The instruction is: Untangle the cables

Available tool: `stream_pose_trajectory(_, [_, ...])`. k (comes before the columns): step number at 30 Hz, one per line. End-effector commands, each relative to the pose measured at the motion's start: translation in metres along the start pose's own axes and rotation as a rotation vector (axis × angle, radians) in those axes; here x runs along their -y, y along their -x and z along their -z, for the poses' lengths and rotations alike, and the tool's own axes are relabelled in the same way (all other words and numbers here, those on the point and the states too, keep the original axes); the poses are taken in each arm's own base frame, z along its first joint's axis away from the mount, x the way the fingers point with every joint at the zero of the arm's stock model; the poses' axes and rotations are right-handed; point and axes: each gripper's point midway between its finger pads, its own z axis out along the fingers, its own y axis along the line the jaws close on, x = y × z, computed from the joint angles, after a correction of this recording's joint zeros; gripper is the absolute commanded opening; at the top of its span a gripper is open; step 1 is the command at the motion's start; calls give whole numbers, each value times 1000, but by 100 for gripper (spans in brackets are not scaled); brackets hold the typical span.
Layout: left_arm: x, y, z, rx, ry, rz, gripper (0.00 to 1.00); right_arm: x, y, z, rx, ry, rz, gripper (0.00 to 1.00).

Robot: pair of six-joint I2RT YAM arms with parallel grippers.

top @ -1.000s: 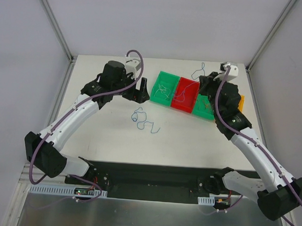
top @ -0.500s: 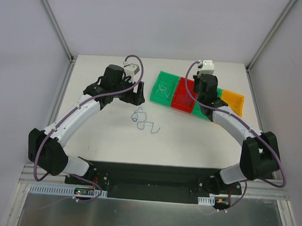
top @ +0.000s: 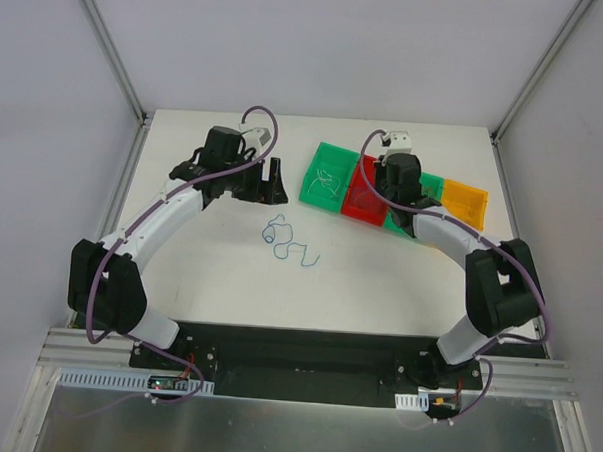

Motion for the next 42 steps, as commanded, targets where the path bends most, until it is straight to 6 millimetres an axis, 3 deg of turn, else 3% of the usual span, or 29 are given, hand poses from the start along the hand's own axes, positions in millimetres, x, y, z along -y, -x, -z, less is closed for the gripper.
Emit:
stream_pose_trajectory(1, [14,12,13,63,-39,-22,79,0,14,-16,-15,-24,-87,0])
stream_pose_trajectory(4, [15,13,17,77,-38,-27,79,8,6,-21,-52,-66,-79,0])
stream_pose_trajectory(12, [16,13,18,86,-41,-23,79,9,12,-12,-70,-65,-65,43])
stream_pose_trajectory(16, [16,13,17,84,-44,-17,79,6,14,4,-60,-48,-55,53])
stream_pose_trajectory(18, [16,12,15,79,-50,-13,79,-9,18,12,-30,13,-37,56])
stream_pose_trajectory(20, [17,11,13,70,-58,-6,79,-37,19,20,0,131,-12,60])
stream_pose_trajectory(23, [16,8,9,54,-61,4,79,-106,19,39,34,428,38,70])
stream_pose_trajectory(25, [14,6,6,48,-59,6,79,-152,9,54,20,638,87,73])
stream_pose_trajectory(28, [12,6,6,49,-50,4,78,-196,-13,72,-32,837,143,78])
stream_pose_trajectory(35, [1,13,14,96,21,-4,75,-218,-67,88,-165,954,139,80])
stream_pose_trajectory(42, [-9,22,29,162,97,-12,75,-233,-88,98,-242,957,162,82])
